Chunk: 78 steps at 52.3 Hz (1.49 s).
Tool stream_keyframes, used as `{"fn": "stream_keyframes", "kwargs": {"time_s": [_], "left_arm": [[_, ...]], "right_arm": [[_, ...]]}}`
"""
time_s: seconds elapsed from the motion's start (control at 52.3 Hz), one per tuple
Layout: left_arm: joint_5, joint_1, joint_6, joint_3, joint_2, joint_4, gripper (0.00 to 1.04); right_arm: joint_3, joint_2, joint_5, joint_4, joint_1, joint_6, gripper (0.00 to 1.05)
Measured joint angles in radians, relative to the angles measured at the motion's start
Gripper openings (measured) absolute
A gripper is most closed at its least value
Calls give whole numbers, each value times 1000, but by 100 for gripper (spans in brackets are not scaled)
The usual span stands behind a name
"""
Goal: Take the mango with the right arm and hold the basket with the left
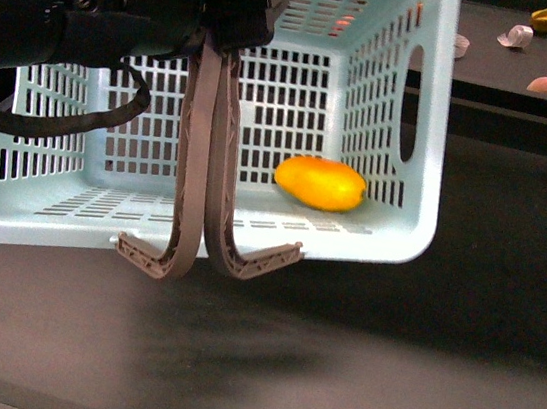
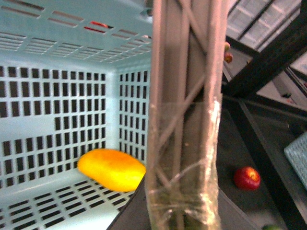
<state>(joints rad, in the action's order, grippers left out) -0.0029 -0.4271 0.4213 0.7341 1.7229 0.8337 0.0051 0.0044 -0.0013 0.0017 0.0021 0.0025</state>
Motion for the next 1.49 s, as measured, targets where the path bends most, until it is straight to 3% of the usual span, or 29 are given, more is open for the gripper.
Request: {"fn": "stream_keyframes", "kwargs": {"time_s": [0.459,0.784,1.492], "left_arm": [[-164,152,499,277,197,-303,9],[-254,283,796,422,310,-351,9],[-321,381,1027,672,549,-417,9]], "right_arm": [[0,0,0,0,0,0,97],[0,0,0,0,0,0,97],[0,0,0,0,0,0,97]]}}
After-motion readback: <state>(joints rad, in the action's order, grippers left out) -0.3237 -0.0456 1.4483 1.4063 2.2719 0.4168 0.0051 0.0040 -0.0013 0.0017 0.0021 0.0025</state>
